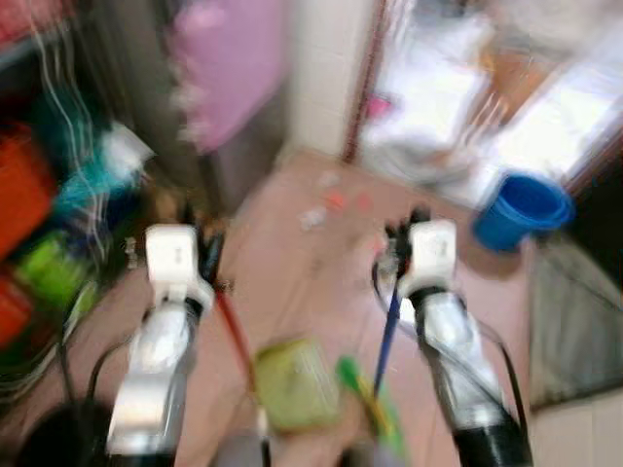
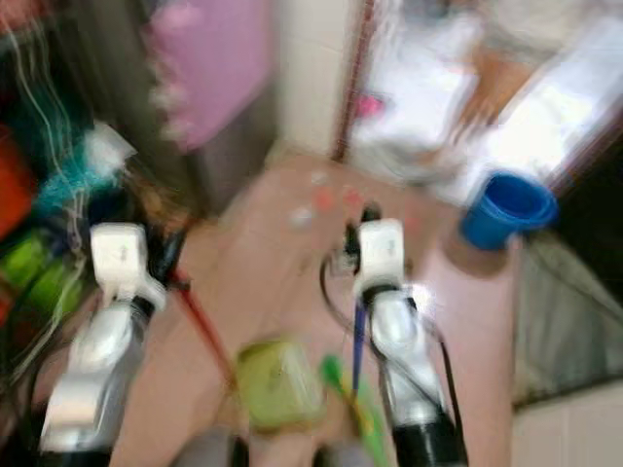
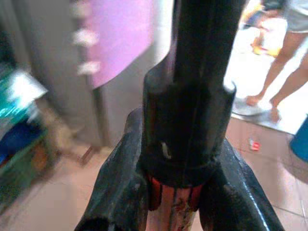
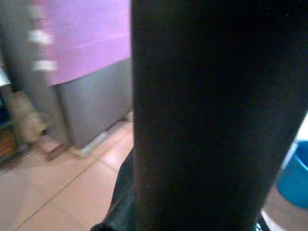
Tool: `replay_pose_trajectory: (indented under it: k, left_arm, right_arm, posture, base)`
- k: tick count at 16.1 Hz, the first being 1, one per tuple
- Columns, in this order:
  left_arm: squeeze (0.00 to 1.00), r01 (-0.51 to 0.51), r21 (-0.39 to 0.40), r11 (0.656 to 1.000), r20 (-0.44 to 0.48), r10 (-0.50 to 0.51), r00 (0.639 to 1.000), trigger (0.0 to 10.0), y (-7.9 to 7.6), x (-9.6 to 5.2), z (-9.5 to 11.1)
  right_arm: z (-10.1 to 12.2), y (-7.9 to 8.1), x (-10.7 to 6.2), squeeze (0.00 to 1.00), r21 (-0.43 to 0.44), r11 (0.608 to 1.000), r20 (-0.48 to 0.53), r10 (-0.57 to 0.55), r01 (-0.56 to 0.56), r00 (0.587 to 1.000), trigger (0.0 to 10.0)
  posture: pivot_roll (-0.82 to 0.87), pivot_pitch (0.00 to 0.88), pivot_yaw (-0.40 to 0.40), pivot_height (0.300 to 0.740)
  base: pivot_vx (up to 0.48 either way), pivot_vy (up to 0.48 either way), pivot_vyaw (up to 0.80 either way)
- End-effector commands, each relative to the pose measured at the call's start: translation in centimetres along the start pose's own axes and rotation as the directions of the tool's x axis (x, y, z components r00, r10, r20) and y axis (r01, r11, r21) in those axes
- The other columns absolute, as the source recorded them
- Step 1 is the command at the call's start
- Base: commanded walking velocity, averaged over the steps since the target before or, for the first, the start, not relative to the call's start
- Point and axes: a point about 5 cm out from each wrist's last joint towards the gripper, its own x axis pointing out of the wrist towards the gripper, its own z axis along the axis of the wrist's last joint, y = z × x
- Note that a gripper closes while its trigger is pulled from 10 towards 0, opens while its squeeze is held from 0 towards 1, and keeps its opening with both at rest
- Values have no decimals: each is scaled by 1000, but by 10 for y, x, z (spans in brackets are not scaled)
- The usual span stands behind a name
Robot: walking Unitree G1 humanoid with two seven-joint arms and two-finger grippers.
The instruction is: Sweep floor
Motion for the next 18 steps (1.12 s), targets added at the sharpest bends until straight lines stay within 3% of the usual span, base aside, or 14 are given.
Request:
replay_pose_trajectory:
  k: [1, 6, 14, 16, 18]
  left_arm:
    - [0, 29, -13, 1000, 38, -28, 999, 10000, -10, 2, 10]
    - [0, 24, -20, 999, 30, -24, 999, 10000, -11, 3, 10]
    - [0, 37, -15, 999, 17, -36, 999, 10000, -13, 7, 11]
    - [0, 24, 10, 1000, 28, -24, 999, 10000, -10, 8, 12]
    - [0, -32, 126, 992, 32, 28, 999, 10000, -5, 10, 11]
  right_arm:
    - [-2, -10, -2, 0, -13, 1000, -9, -22, 22, 1000, 10000]
    - [-1, -10, 2, 0, -20, 1000, -14, -14, 14, 1000, 10000]
    - [-1, -13, 3, 0, -24, 999, -12, -25, 24, 1000, 10000]
    - [0, -12, 3, 0, -23, 999, -8, -23, 23, 1000, 10000]
    - [2, -12, 5, 0, -18, 1000, 3, -21, 21, 1000, 10000]
  posture:
    - [49, 91, -18, 740]
    - [53, 83, -21, 740]
    - [44, 82, -14, 740]
    - [44, 82, -16, 740]
    - [48, 79, -15, 740]
  base:
    - [0, 420, -587]
    - [0, 439, -448]
    - [0, 480, 0]
    - [0, 480, 0]
    - [0, 0, 0]
